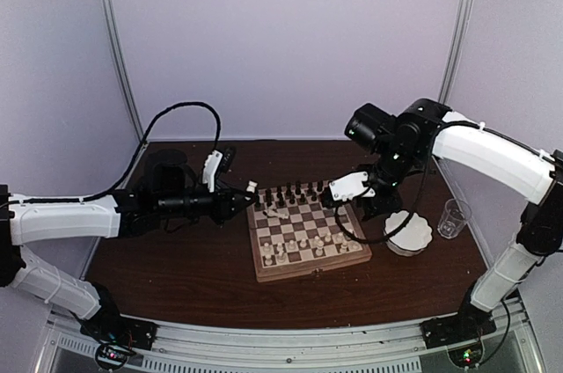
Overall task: Set up the chess pieces on the board
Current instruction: Place the bishop on f1.
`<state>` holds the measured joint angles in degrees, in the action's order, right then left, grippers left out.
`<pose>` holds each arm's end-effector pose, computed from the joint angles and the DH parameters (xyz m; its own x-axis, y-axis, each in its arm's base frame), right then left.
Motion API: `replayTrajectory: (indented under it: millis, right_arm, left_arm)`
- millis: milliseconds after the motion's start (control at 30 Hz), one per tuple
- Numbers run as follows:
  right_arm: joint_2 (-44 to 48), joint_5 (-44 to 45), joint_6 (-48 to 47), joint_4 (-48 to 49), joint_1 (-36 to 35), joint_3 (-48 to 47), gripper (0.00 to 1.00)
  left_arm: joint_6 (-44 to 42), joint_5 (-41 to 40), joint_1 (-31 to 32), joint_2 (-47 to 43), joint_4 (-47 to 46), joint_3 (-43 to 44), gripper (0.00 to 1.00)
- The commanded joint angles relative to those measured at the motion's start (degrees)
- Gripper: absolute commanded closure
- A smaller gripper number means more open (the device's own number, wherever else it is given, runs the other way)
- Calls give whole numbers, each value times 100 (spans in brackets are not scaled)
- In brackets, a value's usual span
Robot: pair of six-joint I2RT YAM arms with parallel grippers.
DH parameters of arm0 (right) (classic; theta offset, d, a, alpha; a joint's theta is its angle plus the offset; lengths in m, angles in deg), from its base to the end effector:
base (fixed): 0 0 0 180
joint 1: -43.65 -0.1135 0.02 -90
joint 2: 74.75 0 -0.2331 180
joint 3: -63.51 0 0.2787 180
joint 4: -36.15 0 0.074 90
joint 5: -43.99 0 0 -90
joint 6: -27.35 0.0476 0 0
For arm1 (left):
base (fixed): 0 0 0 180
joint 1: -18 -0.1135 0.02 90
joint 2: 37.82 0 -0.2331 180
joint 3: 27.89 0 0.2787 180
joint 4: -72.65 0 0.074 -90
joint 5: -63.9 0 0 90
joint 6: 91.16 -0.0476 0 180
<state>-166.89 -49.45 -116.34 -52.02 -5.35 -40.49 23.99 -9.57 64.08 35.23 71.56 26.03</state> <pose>0.2145 0.2511 0.2857 0.2371 -0.9533 -0.1871 -0.9653 -0.2094 -0.1562 0.2185 -0.2465 0.2081 -0.5677 0.0021 -0.8233 0.7036 0.5204 -0.4839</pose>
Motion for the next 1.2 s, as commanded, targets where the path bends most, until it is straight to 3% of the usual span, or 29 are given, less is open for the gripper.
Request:
replayTrajectory:
  millis: [0, 100, 300, 600, 1167]
  right_arm:
    - [271, -2202, 750, 737, 848, 421, 66]
    - [237, -3014, 980, 1097, 1196, 794, 66]
    - [-106, -3190, 1303, 1883, 1225, 1482, 68]
    - [-505, -2160, 1704, 2469, 1077, 1744, 67]
    - [-871, -1383, 1713, 2503, 754, 1813, 68]
  left_arm:
    - [-158, 453, 15, 112, 419, 399, 91]
    - [-163, 613, 23, 200, 656, 583, 91]
    - [-52, 580, 19, 264, 637, 649, 91]
    - [-3, 574, 23, 367, 607, 698, 91]
    - [33, 596, 23, 366, 519, 589, 91]
